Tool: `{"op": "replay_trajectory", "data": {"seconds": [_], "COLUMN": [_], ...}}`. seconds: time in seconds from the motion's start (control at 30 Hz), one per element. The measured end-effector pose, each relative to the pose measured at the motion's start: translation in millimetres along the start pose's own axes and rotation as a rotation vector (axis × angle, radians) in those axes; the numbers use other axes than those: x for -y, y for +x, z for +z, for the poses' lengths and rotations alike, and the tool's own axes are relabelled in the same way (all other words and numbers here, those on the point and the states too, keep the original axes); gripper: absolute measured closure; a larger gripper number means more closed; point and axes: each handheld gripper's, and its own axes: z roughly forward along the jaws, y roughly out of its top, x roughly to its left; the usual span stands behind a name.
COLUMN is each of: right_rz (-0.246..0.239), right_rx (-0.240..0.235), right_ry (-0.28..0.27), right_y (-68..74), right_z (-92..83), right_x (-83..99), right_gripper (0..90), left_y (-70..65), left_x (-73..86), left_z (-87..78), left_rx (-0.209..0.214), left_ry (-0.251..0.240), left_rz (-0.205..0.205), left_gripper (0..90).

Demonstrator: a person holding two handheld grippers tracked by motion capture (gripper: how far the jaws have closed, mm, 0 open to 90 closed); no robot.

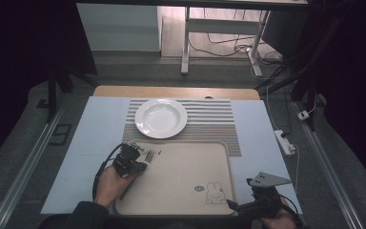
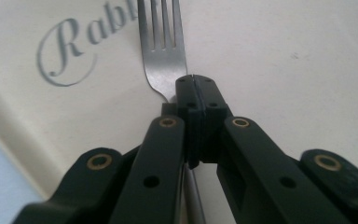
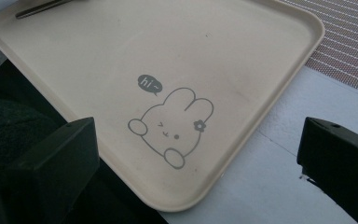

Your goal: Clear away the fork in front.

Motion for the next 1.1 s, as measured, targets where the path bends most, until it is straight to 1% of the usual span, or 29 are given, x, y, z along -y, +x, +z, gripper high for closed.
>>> {"op": "replay_trajectory", "data": {"seconds": [0.13,0.33,0.4,0.6,0.7,0.73,0.8,0.87,1.1], "right_rz": [0.001,-0.001,-0.002,-0.003,-0.004,-0.004,-0.005,-0.004,-0.005], "right_rx": [-0.002,-0.005,-0.005,-0.006,-0.007,-0.007,-0.008,-0.008,-0.010], "right_ry": [0.004,0.006,0.007,0.011,0.014,0.015,0.014,0.013,0.015], "right_y": [0.2,0.4,0.5,0.7,0.6,0.7,0.6,0.5,0.2], "right_z": [0.3,0.7,0.8,1.0,1.1,1.1,1.1,0.8,0.6], "right_x": [-0.2,-0.3,-0.4,-0.4,-0.5,-0.5,-0.3,-0.1,0.0], "right_gripper": [0.0,0.0,0.0,0.0,0.0,0.0,0.0,0.0,0.0], "left_y": [5.0,15.7,18.8,24.5,24.0,23.9,24.1,22.8,16.6], "left_x": [1.0,3.4,4.3,5.9,5.9,5.8,5.7,5.4,5.2], "left_z": [-1.9,-5.2,-6.6,-8.5,-8.6,-8.5,-9.2,-10.7,-15.8], "left_rx": [-0.028,-0.054,-0.069,-0.078,-0.094,-0.091,-0.065,-0.063,-0.045], "left_ry": [0.000,0.002,0.004,0.007,0.009,0.009,-0.002,-0.016,-0.060], "left_rz": [-0.008,-0.046,-0.056,-0.079,-0.069,-0.069,-0.069,-0.058,-0.004], "left_gripper": [89.6,89.6,89.5,89.5,89.5,89.5,89.4,88.9,78.5]}}
